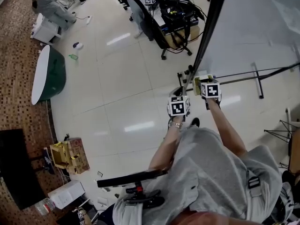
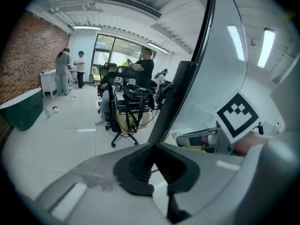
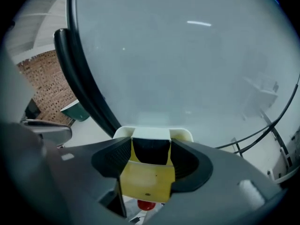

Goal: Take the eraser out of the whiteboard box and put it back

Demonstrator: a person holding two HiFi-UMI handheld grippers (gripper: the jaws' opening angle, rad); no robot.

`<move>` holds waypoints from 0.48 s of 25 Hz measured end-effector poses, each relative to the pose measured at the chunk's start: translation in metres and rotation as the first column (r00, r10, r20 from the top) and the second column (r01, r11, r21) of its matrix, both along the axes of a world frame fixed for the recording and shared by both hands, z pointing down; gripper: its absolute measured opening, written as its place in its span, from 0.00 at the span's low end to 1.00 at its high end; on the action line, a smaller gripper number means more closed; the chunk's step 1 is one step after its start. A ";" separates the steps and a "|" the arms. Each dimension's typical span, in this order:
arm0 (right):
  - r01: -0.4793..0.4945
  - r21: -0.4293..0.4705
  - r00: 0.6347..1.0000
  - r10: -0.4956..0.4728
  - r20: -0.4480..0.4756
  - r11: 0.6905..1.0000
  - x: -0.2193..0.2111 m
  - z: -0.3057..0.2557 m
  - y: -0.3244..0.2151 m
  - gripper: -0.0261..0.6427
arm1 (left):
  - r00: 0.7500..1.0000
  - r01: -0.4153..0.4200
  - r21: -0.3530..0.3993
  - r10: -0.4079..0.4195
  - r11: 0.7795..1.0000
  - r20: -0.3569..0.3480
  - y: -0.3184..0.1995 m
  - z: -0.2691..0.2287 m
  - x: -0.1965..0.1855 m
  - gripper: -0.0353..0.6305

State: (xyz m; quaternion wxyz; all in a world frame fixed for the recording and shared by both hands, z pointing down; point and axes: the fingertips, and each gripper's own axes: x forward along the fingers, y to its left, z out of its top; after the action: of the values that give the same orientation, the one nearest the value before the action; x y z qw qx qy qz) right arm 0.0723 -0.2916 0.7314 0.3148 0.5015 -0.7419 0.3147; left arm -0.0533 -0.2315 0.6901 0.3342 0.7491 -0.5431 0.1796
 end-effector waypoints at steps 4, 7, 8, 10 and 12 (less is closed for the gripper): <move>0.006 0.014 0.991 -0.008 0.131 1.000 0.000 -0.032 0.009 0.41 | 1.000 0.006 0.010 -0.006 1.000 0.004 -0.005 -0.005 -0.003 0.06; 0.011 0.087 0.981 -0.028 0.193 0.996 0.005 -0.080 0.020 0.41 | 1.000 0.005 0.016 -0.005 1.000 0.004 -0.009 -0.005 -0.003 0.06; 0.023 0.108 0.980 -0.044 0.196 0.994 0.006 -0.093 0.024 0.41 | 1.000 0.002 0.017 -0.003 1.000 0.003 -0.011 -0.006 -0.002 0.06; 0.045 0.126 0.978 -0.069 0.195 0.991 0.010 -0.112 0.034 0.41 | 1.000 -0.004 0.018 0.004 1.000 0.000 -0.012 -0.006 0.001 0.06; 0.057 0.128 0.979 -0.080 0.186 0.990 0.013 -0.121 0.042 0.41 | 1.000 -0.014 0.019 0.014 1.000 -0.004 -0.012 -0.006 0.006 0.06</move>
State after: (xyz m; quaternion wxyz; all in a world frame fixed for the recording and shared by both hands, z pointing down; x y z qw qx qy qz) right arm 0.0856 -0.2492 0.6104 0.2217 0.4615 -0.8032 0.3045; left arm -0.0474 -0.2439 0.6843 0.3268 0.7564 -0.5389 0.1752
